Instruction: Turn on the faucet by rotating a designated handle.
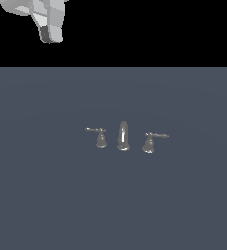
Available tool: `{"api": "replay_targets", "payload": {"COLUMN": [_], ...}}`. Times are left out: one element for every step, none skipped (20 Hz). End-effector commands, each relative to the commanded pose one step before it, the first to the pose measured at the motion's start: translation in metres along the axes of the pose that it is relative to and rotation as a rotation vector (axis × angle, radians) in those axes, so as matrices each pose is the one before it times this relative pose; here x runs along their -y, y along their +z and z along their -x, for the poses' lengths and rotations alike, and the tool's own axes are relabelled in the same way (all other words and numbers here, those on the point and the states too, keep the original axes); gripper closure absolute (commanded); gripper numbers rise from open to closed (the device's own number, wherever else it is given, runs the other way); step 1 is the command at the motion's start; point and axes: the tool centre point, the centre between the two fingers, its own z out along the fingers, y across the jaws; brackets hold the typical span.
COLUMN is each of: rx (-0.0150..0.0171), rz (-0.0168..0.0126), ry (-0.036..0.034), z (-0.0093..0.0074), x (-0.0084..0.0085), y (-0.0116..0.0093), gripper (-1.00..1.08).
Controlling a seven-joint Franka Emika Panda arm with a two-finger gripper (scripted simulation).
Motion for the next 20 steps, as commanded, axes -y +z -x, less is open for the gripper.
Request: {"api": "replay_targets", "payload": {"rx": [-0.00073,-0.00027,-0.00027,-0.00026,-0.00025,-0.00025,-0.00025,-0.00025,-0.00025,-0.00025,-0.00026,-0.00026,-0.00027,-0.00028,-0.00029,-0.00031,-0.00033,-0.00035,-0.00037,-0.00040], "rz": [-0.00172,-0.00039,-0.00039,-0.00040,-0.00040,-0.00040,-0.00040,-0.00039,-0.00039,-0.00038,-0.00037,-0.00036,-0.00034,-0.00033,-0.00031,-0.00029,-0.00027,-0.00025,-0.00022,-0.00020], "ry": [0.05670,0.02180,0.02168,0.02152,0.02138,0.02121,0.02103,0.02085,0.02066,0.02047,0.02027,0.02007,0.01988,0.01968,0.01949,0.01932,0.01914,0.01899,0.01887,0.01875], "z": [-0.00494,-0.00197,-0.00197,-0.00196,-0.00195,-0.00194,-0.00193,-0.00193,-0.00192,-0.00191,-0.00190,-0.00189,-0.00188,-0.00187,-0.00186,-0.00186,-0.00185,-0.00185,-0.00185,-0.00185], "x": [0.01039,0.00406,0.00404,0.00402,0.00399,0.00396,0.00393,0.00390,0.00386,0.00383,0.00379,0.00375,0.00371,0.00367,0.00364,0.00360,0.00357,0.00353,0.00350,0.00348], "y": [0.01295,0.00503,0.00499,0.00496,0.00492,0.00488,0.00484,0.00480,0.00475,0.00470,0.00465,0.00461,0.00456,0.00451,0.00447,0.00443,0.00439,0.00435,0.00432,0.00430], "gripper": [1.08,1.08,1.08,1.08,1.08,1.08,1.08,1.08,1.08,1.08,1.08,1.08,1.08,1.08,1.08,1.08,1.08,1.08,1.08,1.08]}}
